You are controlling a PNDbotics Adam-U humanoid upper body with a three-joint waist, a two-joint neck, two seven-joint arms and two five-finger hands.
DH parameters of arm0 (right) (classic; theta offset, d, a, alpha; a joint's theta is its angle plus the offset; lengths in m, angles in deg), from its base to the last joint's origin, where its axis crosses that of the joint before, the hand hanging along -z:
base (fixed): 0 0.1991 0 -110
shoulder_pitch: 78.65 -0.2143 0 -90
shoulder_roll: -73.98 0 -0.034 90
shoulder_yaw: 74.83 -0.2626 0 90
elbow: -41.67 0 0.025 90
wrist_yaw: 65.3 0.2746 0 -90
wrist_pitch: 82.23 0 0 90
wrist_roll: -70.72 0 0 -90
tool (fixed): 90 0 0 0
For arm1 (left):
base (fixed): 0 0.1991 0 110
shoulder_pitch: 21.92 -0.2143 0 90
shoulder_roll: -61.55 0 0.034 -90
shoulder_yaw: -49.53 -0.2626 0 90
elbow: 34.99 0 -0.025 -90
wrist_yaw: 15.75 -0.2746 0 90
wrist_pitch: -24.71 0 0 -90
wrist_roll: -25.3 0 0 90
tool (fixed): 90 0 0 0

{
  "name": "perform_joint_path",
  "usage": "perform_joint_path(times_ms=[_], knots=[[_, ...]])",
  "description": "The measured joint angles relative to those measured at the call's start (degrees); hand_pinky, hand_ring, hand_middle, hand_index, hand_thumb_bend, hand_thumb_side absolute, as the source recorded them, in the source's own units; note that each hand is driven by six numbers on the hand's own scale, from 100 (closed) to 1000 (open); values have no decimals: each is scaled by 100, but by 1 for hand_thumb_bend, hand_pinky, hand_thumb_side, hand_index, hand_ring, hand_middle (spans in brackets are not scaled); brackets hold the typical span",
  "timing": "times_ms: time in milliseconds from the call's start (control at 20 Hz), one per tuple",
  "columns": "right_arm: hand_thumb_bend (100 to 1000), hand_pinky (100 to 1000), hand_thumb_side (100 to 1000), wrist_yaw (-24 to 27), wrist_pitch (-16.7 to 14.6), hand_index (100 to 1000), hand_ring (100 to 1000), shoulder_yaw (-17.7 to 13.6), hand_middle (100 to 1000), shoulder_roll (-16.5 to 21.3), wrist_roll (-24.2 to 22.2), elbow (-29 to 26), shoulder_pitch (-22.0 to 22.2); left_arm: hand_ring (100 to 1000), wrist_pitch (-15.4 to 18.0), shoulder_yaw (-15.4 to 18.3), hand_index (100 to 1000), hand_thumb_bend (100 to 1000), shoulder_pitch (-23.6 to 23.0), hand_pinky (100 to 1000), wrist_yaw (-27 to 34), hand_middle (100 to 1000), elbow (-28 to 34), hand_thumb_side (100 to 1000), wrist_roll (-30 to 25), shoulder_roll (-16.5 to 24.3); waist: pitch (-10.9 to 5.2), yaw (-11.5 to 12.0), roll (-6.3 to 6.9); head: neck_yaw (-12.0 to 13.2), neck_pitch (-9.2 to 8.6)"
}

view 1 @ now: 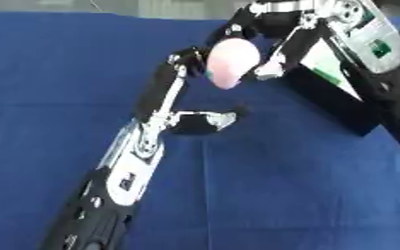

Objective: Pick up the objects with one hand, pass them to the other hand, and then place them into the box on the other side of the table.

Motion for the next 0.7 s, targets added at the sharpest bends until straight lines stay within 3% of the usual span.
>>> perform_joint_path(times_ms=[400, 700], knots=[[315, 799, 100, 40, 66, 478, 935, -123, 412, 40, 4, 0, 47, 635, -71, 20, 804, 752, -21, 618, 19, 630, -34, 463, 244, 2, 0, -5, 0, 2, 0], [312, 800, 100, 238, 121, 480, 934, -404, 415, 242, 79, -3, 209, 630, -116, 54, 796, 733, -65, 615, 26, 624, -66, 459, 315, 43, 0, -91, 0, 25, 0]])
